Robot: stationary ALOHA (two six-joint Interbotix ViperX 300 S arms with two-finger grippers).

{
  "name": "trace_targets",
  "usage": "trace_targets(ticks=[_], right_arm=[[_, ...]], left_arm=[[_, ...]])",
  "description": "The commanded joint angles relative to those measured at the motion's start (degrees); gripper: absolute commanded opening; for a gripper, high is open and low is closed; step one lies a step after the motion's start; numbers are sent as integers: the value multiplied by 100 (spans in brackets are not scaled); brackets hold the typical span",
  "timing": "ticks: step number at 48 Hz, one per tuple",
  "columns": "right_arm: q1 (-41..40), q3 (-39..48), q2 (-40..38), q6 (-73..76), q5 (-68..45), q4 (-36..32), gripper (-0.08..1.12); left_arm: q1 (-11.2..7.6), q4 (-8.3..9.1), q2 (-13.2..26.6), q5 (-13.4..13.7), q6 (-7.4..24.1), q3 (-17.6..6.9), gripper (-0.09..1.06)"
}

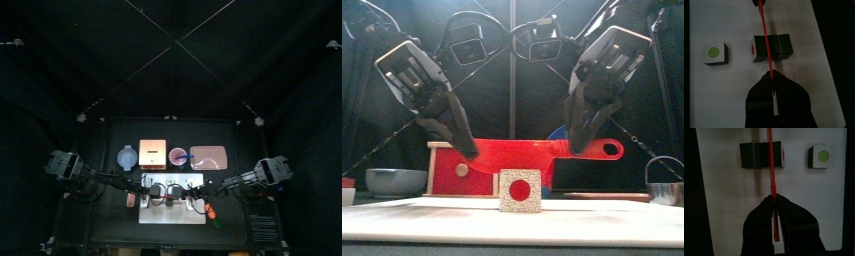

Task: Cut the sushi into 4 pieces with the knife
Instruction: Cut the sushi into 4 pieces

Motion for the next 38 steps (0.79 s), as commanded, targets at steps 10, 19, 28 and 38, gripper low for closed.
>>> trace_targets(ticks=[10, 19, 28, 38], right_arm=[[-26, 62, 264, 0, -9, 0, 17], [-44, 132, 571, 0, -229, 97, 17], [-53, 193, 642, 0, -316, 132, 17], [-211, 211, 598, 0, -299, 44, 17]], left_arm=[[-62, 18, 352, -53, 9, 88, 19], [-35, 18, 782, -229, 9, 70, 19], [44, 9, 958, -299, 9, 70, 19], [246, 35, 958, -299, 26, 70, 19]])
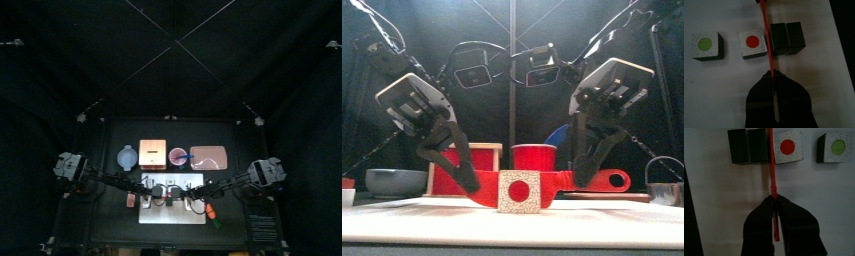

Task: Cut the sushi into 4 pieces with the knife
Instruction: Cut the sushi into 4 pieces

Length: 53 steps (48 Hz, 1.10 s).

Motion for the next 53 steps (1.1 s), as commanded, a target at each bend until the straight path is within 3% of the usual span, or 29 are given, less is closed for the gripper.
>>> trace_targets(ticks=[1, 19, 27, 35, 44, 53], right_arm=[[-176, 97, 44, 0, 44, -70, 17], [-536, 264, -255, 0, 70, -220, 17], [-598, 272, -308, -9, 70, -246, 17], [-554, 185, -466, -9, 149, -237, 17], [-413, 62, -844, 0, 360, -158, 17], [-141, 0, -976, 0, 396, 26, 17]], left_arm=[[132, 44, 167, 53, 26, 88, 19], [624, 483, 0, 79, 35, 53, 19], [756, 686, -53, 88, 35, 44, 19], [721, 712, -272, 141, 44, 26, 19], [650, 712, -853, 334, 35, 35, 19], [220, 694, -1222, 369, 26, 53, 19]])
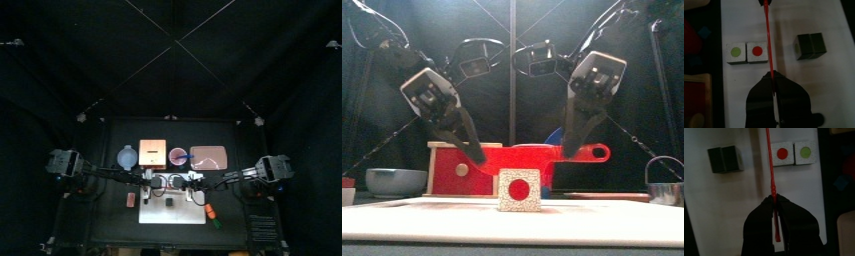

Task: Cut the sushi into 4 pieces with the knife
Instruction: Cut the sushi into 4 pieces

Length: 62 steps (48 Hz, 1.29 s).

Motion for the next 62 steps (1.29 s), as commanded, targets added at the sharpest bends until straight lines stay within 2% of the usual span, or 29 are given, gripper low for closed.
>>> trace_targets(ticks=[1, 8, 13, 18, 25, 33, 62], right_arm=[[167, -62, -220, 18, 88, 114, 17], [352, -79, -211, 18, 70, 158, 17], [457, -97, -193, 18, 62, 246, 17], [492, -97, -149, 18, 62, 255, 17], [519, -97, -79, 18, 62, 255, 17], [527, -105, -9, 18, 44, 255, 17], [536, -193, 149, 18, 26, 229, 17]], left_arm=[[-299, -9, -229, 44, 9, -26, 19], [-554, -158, -211, 44, -18, -53, 19], [-712, -439, -132, -9, -18, -62, 19], [-791, -729, -18, -97, -18, -62, 19], [-896, -984, 167, -220, -9, -70, 19], [-976, -1072, 255, -246, -18, -88, 19], [-1028, -1099, 316, -237, -18, -88, 19]])
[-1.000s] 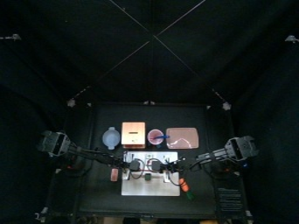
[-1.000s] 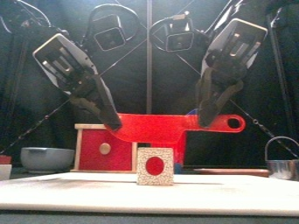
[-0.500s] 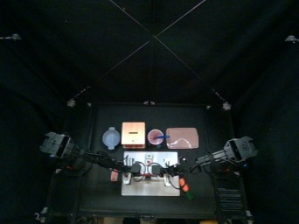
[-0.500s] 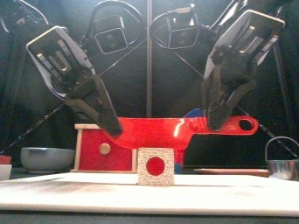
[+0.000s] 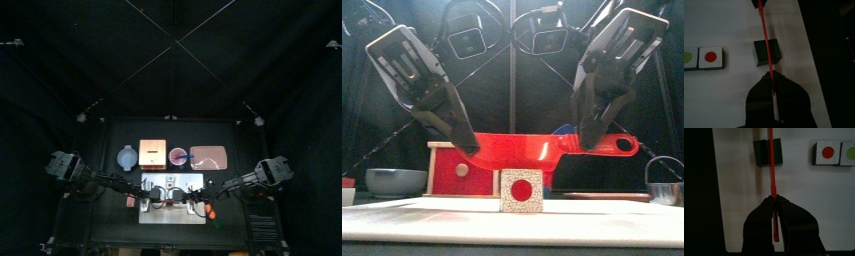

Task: Cut the sushi into 4 pieces with the knife
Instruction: Cut the sushi into 4 pieces

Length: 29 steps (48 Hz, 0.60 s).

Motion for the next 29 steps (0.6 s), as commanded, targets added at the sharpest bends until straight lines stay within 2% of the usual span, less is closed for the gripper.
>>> trace_targets(ticks=[1, 20, 29], right_arm=[[-26, -18, -35, -9, 44, -35, 17], [-44, -18, 79, -18, 26, -62, 17], [-53, 0, 290, -18, -44, -44, 17]], left_arm=[[-105, -26, 18, 35, 9, 9, 19], [-105, -176, 237, 35, 9, 0, 19], [-88, -237, 580, 26, 9, 0, 19]])
